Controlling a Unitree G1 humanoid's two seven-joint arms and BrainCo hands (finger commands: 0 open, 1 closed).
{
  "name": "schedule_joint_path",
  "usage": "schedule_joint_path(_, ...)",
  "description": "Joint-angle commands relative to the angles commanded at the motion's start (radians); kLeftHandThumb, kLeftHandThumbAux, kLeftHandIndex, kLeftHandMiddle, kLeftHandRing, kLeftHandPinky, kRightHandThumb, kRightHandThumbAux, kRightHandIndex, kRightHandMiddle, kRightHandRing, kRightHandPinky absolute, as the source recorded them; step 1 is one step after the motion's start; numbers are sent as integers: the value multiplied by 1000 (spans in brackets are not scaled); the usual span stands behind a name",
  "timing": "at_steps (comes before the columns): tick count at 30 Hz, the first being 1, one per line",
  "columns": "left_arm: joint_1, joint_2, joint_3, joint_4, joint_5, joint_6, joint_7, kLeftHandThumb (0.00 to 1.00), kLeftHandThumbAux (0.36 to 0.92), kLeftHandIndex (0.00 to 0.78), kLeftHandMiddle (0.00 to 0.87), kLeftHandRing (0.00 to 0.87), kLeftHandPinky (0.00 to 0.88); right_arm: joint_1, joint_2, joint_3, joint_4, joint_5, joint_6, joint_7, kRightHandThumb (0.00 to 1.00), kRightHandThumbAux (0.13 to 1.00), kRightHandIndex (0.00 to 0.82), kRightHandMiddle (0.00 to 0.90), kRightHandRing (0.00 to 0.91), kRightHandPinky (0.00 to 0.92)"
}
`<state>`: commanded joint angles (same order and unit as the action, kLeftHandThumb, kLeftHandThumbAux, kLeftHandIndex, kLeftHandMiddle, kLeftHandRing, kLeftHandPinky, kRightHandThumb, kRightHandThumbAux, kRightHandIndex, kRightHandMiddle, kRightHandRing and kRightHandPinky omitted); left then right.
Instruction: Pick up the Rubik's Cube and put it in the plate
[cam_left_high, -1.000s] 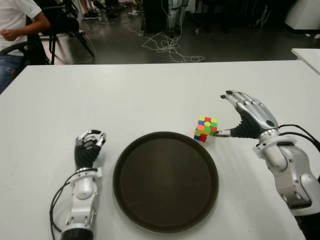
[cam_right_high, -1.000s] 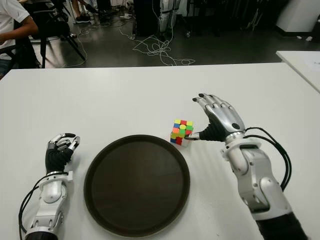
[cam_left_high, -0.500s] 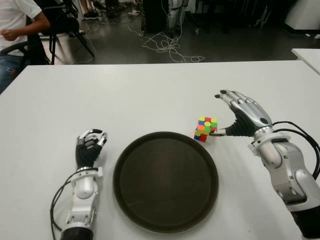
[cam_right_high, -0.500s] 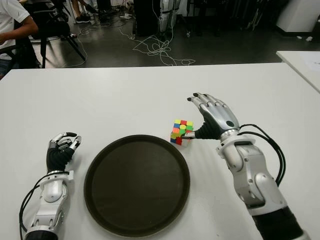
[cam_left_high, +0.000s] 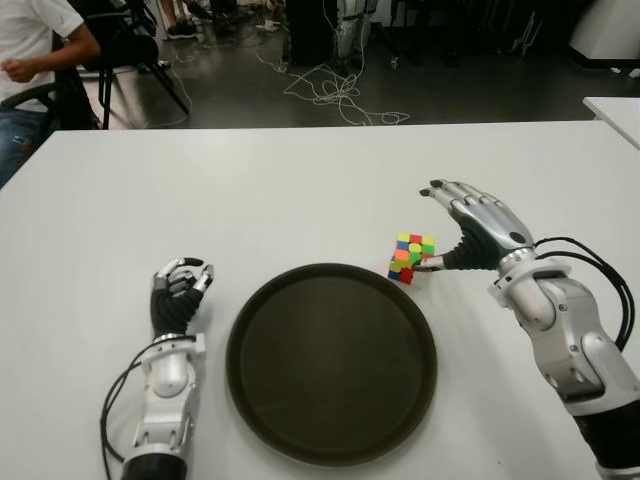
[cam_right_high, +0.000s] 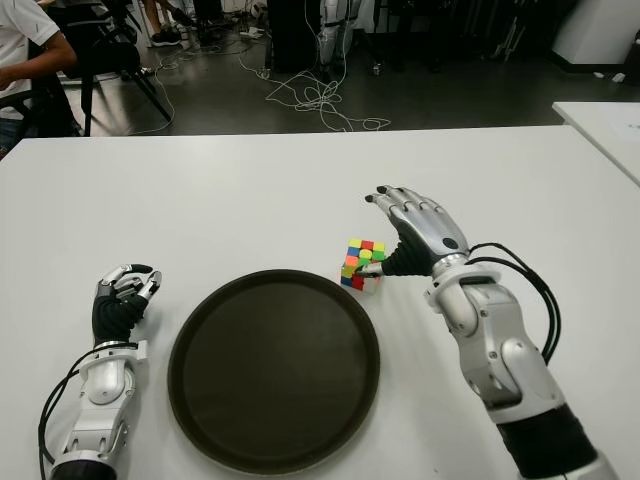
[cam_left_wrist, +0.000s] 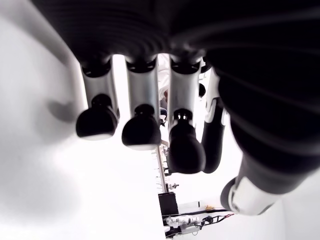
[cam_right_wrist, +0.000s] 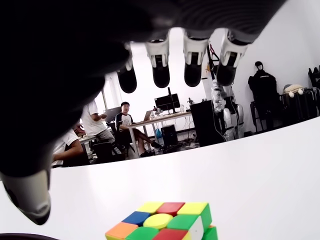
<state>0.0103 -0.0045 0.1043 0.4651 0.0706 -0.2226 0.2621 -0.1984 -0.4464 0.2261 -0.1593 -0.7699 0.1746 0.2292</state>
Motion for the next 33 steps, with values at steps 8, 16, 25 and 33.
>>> schedule_joint_path(8, -3, 5, -5, 5, 14, 9, 7, 704, 708, 443, 802, 824, 813, -7, -5, 5, 15, 13, -18, 9, 0, 627, 0, 0, 0, 0)
schedule_joint_path(16, -4, 7, -6, 8, 18, 2, 0, 704, 708, 443, 802, 823, 808, -18, -7, 5, 38, 30, -41, 14, 0, 637, 0, 0, 0, 0)
schedule_joint_path(25, -4, 8, -8, 13, 21, -2, 2, 704, 708, 443, 798, 819, 810, -38, -6, 6, 67, 48, -53, 19, 0, 646, 0, 0, 0, 0)
schedule_joint_path(33, -8, 8, -4, 23, 21, -10, 6, 705, 708, 443, 799, 822, 808, -45, 1, 14, 106, 42, -59, 4, 0, 642, 0, 0, 0, 0)
